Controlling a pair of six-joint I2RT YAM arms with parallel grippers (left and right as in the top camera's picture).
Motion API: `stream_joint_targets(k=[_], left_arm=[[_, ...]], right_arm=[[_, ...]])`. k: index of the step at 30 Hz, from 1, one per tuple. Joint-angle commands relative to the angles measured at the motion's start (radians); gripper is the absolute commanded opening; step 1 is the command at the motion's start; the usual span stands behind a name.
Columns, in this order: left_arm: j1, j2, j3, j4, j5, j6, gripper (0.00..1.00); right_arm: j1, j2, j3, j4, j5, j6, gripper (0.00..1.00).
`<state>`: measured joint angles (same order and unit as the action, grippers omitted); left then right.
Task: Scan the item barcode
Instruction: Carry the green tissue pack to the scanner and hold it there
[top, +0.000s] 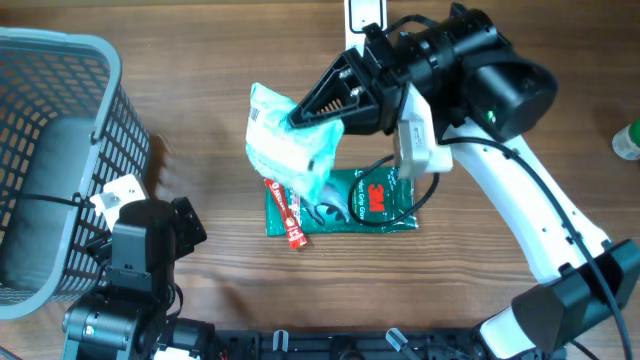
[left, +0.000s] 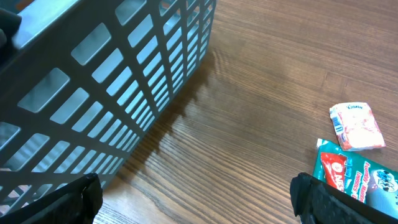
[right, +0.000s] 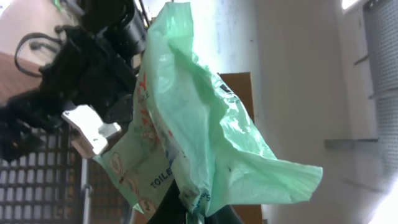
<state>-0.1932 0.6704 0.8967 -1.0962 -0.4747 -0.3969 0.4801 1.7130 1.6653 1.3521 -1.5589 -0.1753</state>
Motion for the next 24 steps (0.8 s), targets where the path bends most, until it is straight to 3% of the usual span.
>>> stream_joint_targets(k=[1, 7, 9, 11, 13, 16, 22, 24], left_arm=[[0.008, -0.002, 0.011, 0.003, -0.010, 0.016, 1.00], [0.008, -0.002, 0.011, 0.003, -0.010, 0.016, 1.00], [0.008, -0.002, 0.011, 0.003, -0.010, 0.016, 1.00], [0.008, -0.002, 0.011, 0.003, -0.010, 0.016, 1.00], [0.008, -0.002, 0.011, 0.003, -0.010, 0.016, 1.00], [0.008, -0.002, 0.011, 0.003, -0.010, 0.016, 1.00], [0.008, -0.002, 0.011, 0.003, -0.010, 0.016, 1.00], [0.008, -0.002, 0.011, 0.003, -0.010, 0.016, 1.00]], right_arm=[[-0.007, -0.009, 0.019, -0.287, -0.063, 0.161, 0.04], [-0.010, -0.009, 0.019, -1.510, -0.058, 0.108, 0.04], [-0.010, -0.008, 0.019, -1.735, -0.050, 0.184, 0.04], [-0.010, -0.008, 0.016, -1.860, 0.071, 0.414, 0.04], [-0.010, -0.008, 0.015, -1.996, 0.270, 0.882, 0.04], [-0.010, -0.008, 0.015, -2.192, 0.301, 1.420, 0.04], [-0.010, -0.008, 0.015, -2.203, 0.302, 2.096, 0.04], [-0.018, -0.008, 0.015, -2.176, 0.310, 2.244, 0.04]])
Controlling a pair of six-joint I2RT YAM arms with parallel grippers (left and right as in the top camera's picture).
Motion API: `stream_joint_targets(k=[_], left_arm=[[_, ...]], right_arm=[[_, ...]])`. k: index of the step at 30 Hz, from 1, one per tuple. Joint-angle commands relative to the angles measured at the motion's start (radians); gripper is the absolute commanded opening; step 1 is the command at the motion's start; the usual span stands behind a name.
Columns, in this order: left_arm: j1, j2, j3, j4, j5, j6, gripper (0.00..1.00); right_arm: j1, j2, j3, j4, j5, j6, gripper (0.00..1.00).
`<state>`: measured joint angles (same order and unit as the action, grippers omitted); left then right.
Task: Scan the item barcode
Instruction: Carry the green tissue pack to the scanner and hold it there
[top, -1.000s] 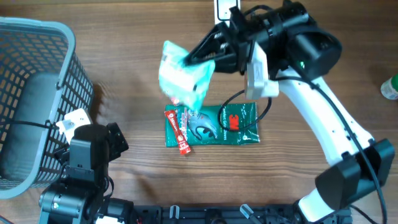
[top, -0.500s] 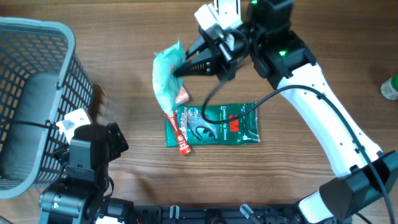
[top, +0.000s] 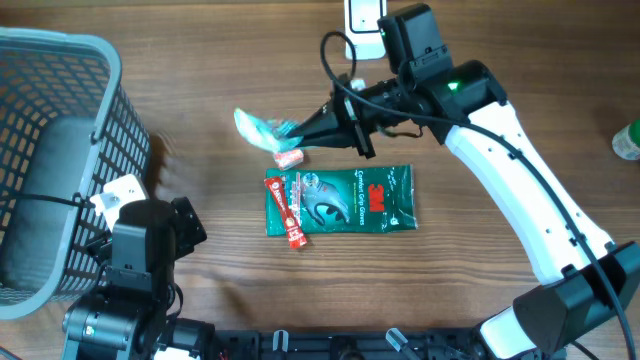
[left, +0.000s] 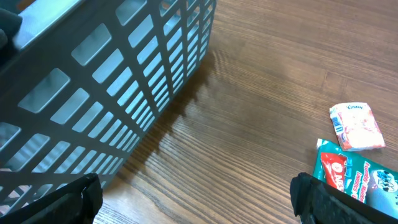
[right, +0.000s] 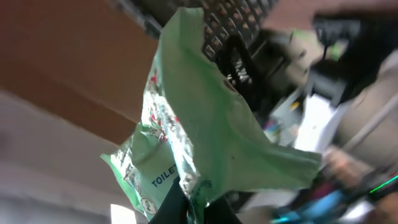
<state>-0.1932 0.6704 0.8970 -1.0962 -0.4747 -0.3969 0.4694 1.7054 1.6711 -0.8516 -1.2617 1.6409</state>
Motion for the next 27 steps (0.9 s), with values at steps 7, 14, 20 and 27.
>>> stream_joint_targets(k=[7, 14, 20, 27], left_arm=[[0.008, -0.002, 0.010, 0.003, -0.010, 0.016, 1.00], [0.008, -0.002, 0.010, 0.003, -0.010, 0.016, 1.00], [0.008, -0.002, 0.010, 0.003, -0.010, 0.016, 1.00], [0.008, -0.002, 0.010, 0.003, -0.010, 0.016, 1.00]], right_arm=[[-0.093, 0.004, 0.009, -0.006, -0.110, 0.430, 0.04], [-0.093, 0.004, 0.009, -0.008, -0.128, 0.430, 0.04], [-0.093, 0.004, 0.009, 0.026, 0.303, -0.172, 0.04], [-0.093, 0.004, 0.009, -0.258, 0.936, -0.194, 0.04]])
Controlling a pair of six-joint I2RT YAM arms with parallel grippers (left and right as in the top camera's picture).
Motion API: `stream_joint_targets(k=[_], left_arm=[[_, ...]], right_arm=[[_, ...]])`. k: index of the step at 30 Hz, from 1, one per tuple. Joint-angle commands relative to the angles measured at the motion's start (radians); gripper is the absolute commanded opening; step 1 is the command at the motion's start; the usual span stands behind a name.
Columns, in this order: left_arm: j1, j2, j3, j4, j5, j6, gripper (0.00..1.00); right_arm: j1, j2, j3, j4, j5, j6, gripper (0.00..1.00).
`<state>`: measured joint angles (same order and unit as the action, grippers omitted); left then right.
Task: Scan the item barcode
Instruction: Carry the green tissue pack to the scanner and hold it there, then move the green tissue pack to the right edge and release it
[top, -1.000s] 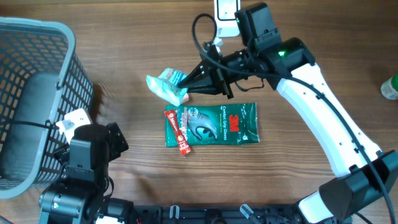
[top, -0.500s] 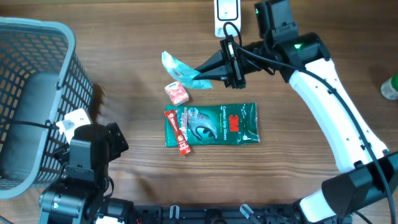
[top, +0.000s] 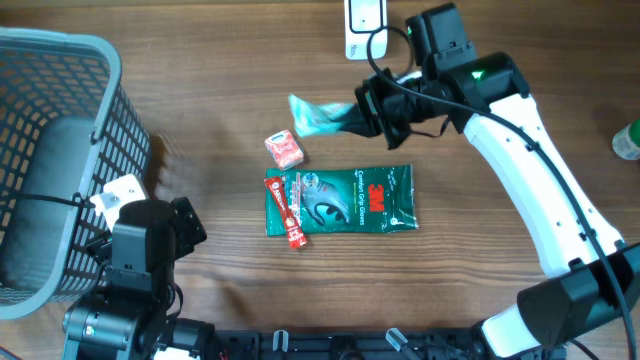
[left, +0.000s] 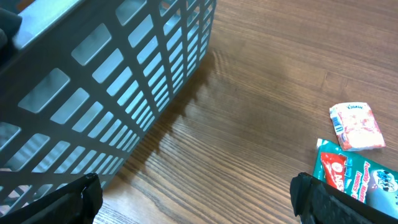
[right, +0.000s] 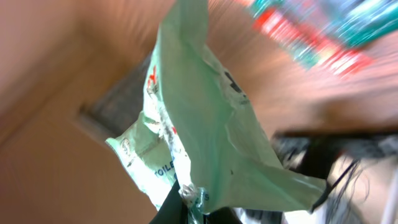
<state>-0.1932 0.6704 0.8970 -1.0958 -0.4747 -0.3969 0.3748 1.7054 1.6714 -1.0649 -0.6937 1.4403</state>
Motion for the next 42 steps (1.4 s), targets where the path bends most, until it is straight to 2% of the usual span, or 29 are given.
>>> stream_joint_targets(k=[1, 2, 6, 8, 12, 17, 20, 24, 28, 31, 37, 38, 42], left_arm=[[0.008, -0.002, 0.010, 0.002, -0.010, 0.016, 1.00], [0.008, -0.002, 0.010, 0.002, -0.010, 0.016, 1.00], [0.008, -0.002, 0.010, 0.002, -0.010, 0.016, 1.00], [0.008, -0.002, 0.010, 0.002, -0.010, 0.016, 1.00], [0.008, -0.002, 0.010, 0.002, -0.010, 0.016, 1.00], [0.008, -0.002, 0.010, 0.002, -0.010, 0.016, 1.00], [0.008, -0.002, 0.010, 0.002, -0.010, 0.016, 1.00], [0.008, -0.002, 0.010, 0.002, -0.010, 0.016, 1.00], [0.008, -0.002, 0.010, 0.002, -0.010, 0.016, 1.00], [0.008, -0.002, 0.010, 0.002, -0.010, 0.016, 1.00], [0.008, -0.002, 0.010, 0.002, -0.010, 0.016, 1.00], [0.008, -0.002, 0.010, 0.002, -0.010, 0.016, 1.00], [0.008, -0.002, 0.010, 0.002, -0.010, 0.016, 1.00]], right_arm=[[0.002, 0.004, 0.009, -0.039, 0.476, 0.001, 0.04], [0.002, 0.009, 0.008, -0.015, 0.620, -0.001, 0.05], [0.002, 0.058, 0.008, 0.173, 0.823, -0.043, 0.05], [-0.001, 0.107, 0.008, 0.349, 0.831, -0.161, 0.05], [-0.011, 0.230, 0.009, 0.746, 0.837, -0.257, 0.05], [-0.043, 0.402, 0.009, 1.078, 0.908, -0.258, 0.05], [-0.082, 0.488, 0.011, 1.200, 0.915, -0.211, 0.05], [-0.113, 0.531, 0.011, 1.236, 0.852, -0.200, 0.05], [-0.120, 0.525, 0.011, 1.262, 0.850, -0.292, 0.05], [-0.161, 0.484, 0.011, 1.212, 0.851, -0.296, 0.05], [-0.402, 0.378, 0.011, 0.987, 0.854, -0.298, 0.05], [-0.491, 0.372, 0.011, 0.931, 0.854, -0.322, 0.05], [-0.696, 0.372, 0.011, 0.817, 0.859, -0.407, 0.05]])
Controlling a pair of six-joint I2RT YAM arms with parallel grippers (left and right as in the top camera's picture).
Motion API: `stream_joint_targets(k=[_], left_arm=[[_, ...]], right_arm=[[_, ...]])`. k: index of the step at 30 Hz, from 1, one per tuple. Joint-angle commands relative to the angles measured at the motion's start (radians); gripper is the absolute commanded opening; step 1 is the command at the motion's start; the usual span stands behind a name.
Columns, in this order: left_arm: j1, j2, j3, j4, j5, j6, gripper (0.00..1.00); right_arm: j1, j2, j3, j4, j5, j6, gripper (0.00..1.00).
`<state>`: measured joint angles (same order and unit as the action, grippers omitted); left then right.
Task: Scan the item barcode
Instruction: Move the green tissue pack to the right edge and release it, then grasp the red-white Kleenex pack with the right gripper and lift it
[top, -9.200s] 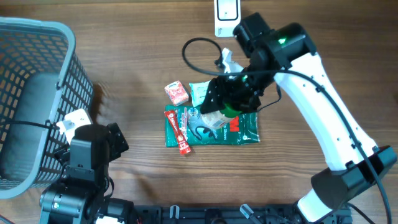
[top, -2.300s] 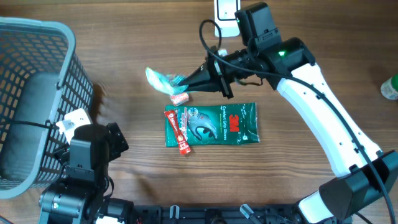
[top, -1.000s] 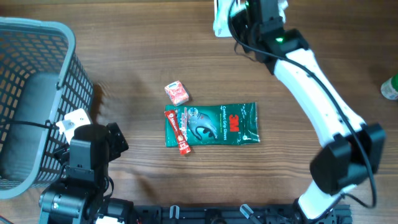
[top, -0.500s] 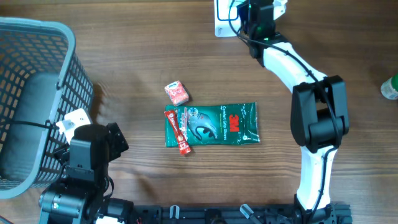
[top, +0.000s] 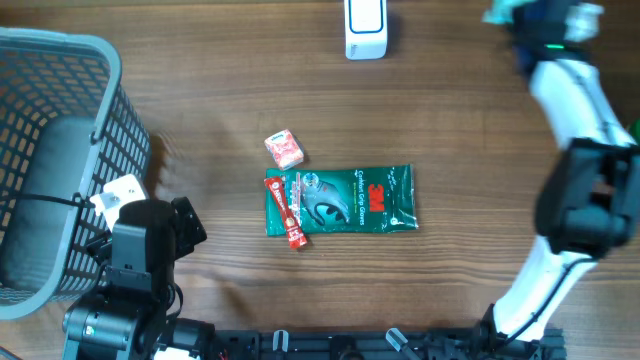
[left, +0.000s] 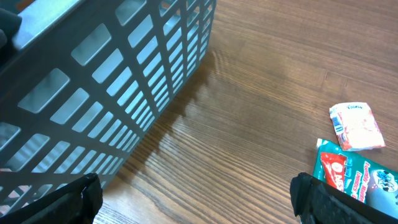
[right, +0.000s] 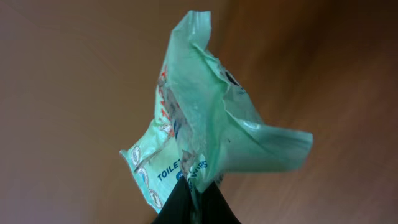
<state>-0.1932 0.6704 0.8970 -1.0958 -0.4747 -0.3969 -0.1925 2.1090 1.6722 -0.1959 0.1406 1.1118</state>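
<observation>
My right gripper (right: 189, 202) is shut on the lower edge of a pale green toilet-wipes packet (right: 205, 130), which stands crumpled above the fingers. In the overhead view that gripper (top: 515, 20) is at the far top right corner, and only a sliver of the packet (top: 497, 14) shows. The white barcode scanner (top: 365, 25) stands at the top middle of the table, well to the left of the packet. My left gripper (left: 199, 199) is open and low over bare wood beside the basket, holding nothing.
A grey mesh basket (top: 60, 150) fills the left side. A small red and white packet (top: 285, 150) and a flat green 3M package (top: 340, 200) with a red strip at its left end lie mid-table. The left arm (top: 140, 260) sits at the near left.
The right gripper, still holding the green packet, has gone from just right of the scanner to the far top right corner of the table. The left arm has not moved.
The right gripper held the green packet high over the 3M package. Then it held it lower, left of centre above the small red packet. Then the packet was close under the scanner. Now it is at the top right corner, away from the scanner.
</observation>
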Motion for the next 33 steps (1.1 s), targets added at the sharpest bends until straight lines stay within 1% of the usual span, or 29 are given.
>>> stream_joint_targets(k=[1, 2, 3, 6, 7, 8, 10, 12, 15, 16, 17, 18, 19, 22, 25, 26, 27, 28, 29, 30, 31, 32, 33], left_arm=[[0.008, -0.002, 0.010, 0.002, -0.010, 0.016, 1.00], [0.008, -0.002, 0.010, 0.002, -0.010, 0.016, 1.00], [0.008, -0.002, 0.010, 0.002, -0.010, 0.016, 1.00], [0.008, -0.002, 0.010, 0.002, -0.010, 0.016, 1.00], [0.008, -0.002, 0.010, 0.003, -0.010, 0.016, 1.00], [0.008, -0.002, 0.010, 0.002, -0.010, 0.016, 1.00], [0.008, -0.002, 0.010, 0.002, -0.010, 0.016, 1.00], [0.008, -0.002, 0.010, 0.002, -0.010, 0.016, 1.00], [0.008, -0.002, 0.010, 0.002, -0.010, 0.016, 1.00], [0.008, -0.002, 0.010, 0.002, -0.010, 0.016, 1.00], [0.008, -0.002, 0.010, 0.002, -0.010, 0.016, 1.00], [0.008, -0.002, 0.010, 0.002, -0.010, 0.016, 1.00], [0.008, -0.002, 0.010, 0.002, -0.010, 0.016, 1.00], [0.008, -0.002, 0.010, 0.002, -0.010, 0.016, 1.00], [0.008, -0.002, 0.010, 0.002, -0.010, 0.016, 1.00], [0.008, -0.002, 0.010, 0.002, -0.010, 0.016, 1.00], [0.008, -0.002, 0.010, 0.002, -0.010, 0.016, 1.00], [0.008, -0.002, 0.010, 0.002, -0.010, 0.016, 1.00], [0.008, -0.002, 0.010, 0.002, -0.010, 0.016, 1.00], [0.008, -0.002, 0.010, 0.002, -0.010, 0.016, 1.00], [0.008, -0.002, 0.010, 0.002, -0.010, 0.016, 1.00], [0.008, -0.002, 0.010, 0.002, -0.010, 0.016, 1.00], [0.008, -0.002, 0.010, 0.002, -0.010, 0.016, 1.00]], right_arm=[[-0.183, -0.031, 0.010, -0.069, 0.023, -0.104, 0.06], [-0.227, -0.031, 0.010, -0.082, 0.024, -0.143, 0.09], [-0.292, -0.031, 0.010, -0.093, 0.024, -0.217, 0.13], [-0.365, -0.031, 0.010, -0.113, 0.024, -0.278, 0.17], [-0.387, -0.031, 0.010, -0.120, 0.023, -0.278, 0.24], [-0.399, -0.031, 0.010, -0.122, 0.013, -0.278, 0.39], [-0.406, -0.039, 0.010, -0.116, -0.035, -0.295, 0.50], [-0.401, -0.076, 0.010, -0.108, -0.170, -0.339, 0.59], [-0.373, -0.158, 0.010, -0.107, -0.377, -0.392, 0.60], [-0.357, -0.190, 0.010, -0.119, -0.453, -0.438, 0.63], [-0.336, -0.222, 0.010, -0.149, -0.523, -0.480, 0.76], [-0.309, -0.256, 0.010, -0.207, -0.575, -0.515, 0.91], [-0.274, -0.288, 0.010, -0.290, -0.599, -0.538, 0.98], [-0.161, -0.332, 0.010, -0.525, -0.607, -0.587, 1.00], [0.028, -0.333, 0.004, -0.822, -0.606, -0.653, 1.00], [0.085, -0.333, -0.006, -0.849, -0.606, -0.688, 0.99], [0.147, -0.333, -0.021, -0.853, -0.605, -0.737, 0.99], [0.234, -0.333, -0.043, -0.839, -0.604, -0.818, 1.00], [0.322, -0.331, -0.071, -0.805, -0.592, -0.880, 1.00], [0.399, -0.331, -0.102, -0.763, -0.559, -0.910, 1.00], [0.490, -0.331, -0.138, -0.716, -0.502, -0.904, 0.96], [0.542, -0.331, -0.160, -0.687, -0.475, -0.882, 0.89], [0.589, -0.331, -0.183, -0.658, -0.470, -0.833, 0.87]])
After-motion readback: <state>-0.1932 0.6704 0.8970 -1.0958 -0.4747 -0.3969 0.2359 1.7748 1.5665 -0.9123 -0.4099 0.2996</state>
